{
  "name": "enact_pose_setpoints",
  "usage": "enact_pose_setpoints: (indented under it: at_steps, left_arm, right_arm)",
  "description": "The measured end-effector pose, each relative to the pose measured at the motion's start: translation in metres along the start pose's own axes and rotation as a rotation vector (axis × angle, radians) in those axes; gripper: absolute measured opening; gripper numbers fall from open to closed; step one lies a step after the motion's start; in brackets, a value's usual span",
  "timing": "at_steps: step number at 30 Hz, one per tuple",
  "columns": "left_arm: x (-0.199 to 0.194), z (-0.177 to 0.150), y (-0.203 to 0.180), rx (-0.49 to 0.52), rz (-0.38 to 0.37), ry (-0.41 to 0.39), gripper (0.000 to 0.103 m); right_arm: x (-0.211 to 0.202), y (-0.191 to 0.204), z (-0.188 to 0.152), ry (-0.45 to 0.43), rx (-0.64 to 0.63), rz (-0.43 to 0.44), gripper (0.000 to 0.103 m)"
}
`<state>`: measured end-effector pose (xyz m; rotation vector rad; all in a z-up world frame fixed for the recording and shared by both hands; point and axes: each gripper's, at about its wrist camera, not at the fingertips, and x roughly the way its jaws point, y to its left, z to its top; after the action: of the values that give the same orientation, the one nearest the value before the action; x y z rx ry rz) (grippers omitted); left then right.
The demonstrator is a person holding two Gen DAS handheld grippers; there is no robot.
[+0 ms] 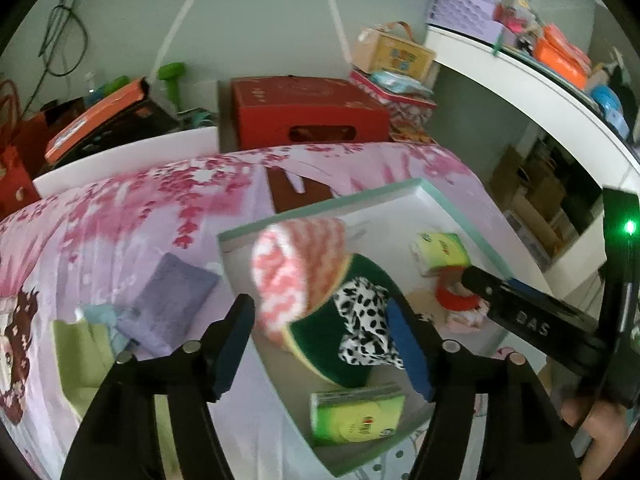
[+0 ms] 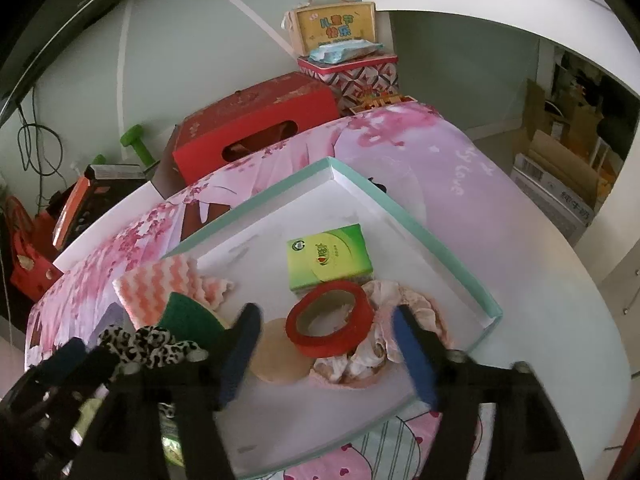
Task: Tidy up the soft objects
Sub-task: 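Carry the tape roll and scrunchie into the tray and open both tools, then withdraw both open tools from the tray back toward the pile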
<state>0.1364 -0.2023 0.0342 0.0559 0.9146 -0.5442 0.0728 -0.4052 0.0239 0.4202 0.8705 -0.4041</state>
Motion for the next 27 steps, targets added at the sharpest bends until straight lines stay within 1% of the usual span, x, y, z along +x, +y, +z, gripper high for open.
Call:
enact_pose_setpoints:
  at_steps: [2, 3, 4, 6, 8, 13, 16, 24, 27]
  left_arm:
    - [-0.003, 0.002, 0.007, -0.017, 0.017, -0.009, 0.077]
    - [-0.005, 0.002, 0.011, -0.026, 0.029, -0.015, 0.083]
    - [-0.006, 0.003, 0.015, -0.037, 0.044, -0.019, 0.089]
    - [-0.006, 0.004, 0.023, -0.055, 0.063, -0.023, 0.096]
    - [-0.005, 0.003, 0.033, -0.089, 0.095, -0.028, 0.097]
    - [0.0, 0.001, 0.052, -0.148, 0.146, -0.014, 0.097]
    - [0.0, 0.0, 0.059, -0.167, 0.166, -0.016, 0.097]
    - [0.001, -0.004, 0.068, -0.182, 0.191, 0.002, 0.097]
    - [-0.003, -0.005, 0.074, -0.198, 0.199, -0.004, 0.097]
  right_arm:
    - [0.001, 0.0, 0.0, 0.003, 0.0, -0.002, 0.081]
    - [0.001, 0.001, 0.0, 0.005, -0.002, -0.005, 0.086]
    - [0.002, 0.001, 0.0, 0.007, -0.004, -0.007, 0.088]
    - [0.003, 0.003, -0.001, 0.005, -0.016, -0.015, 0.096]
    - [0.002, 0.005, -0.002, -0.005, -0.028, -0.028, 0.103]
    - [0.002, 0.005, -0.001, -0.015, -0.029, -0.037, 0.103]
    - [0.003, 0.004, -0.001, -0.014, -0.026, -0.036, 0.103]
    - [0.002, 0.006, 0.0, -0.012, -0.025, -0.026, 0.103]
    - [-0.003, 0.007, 0.0, -0.035, -0.015, -0.014, 0.103]
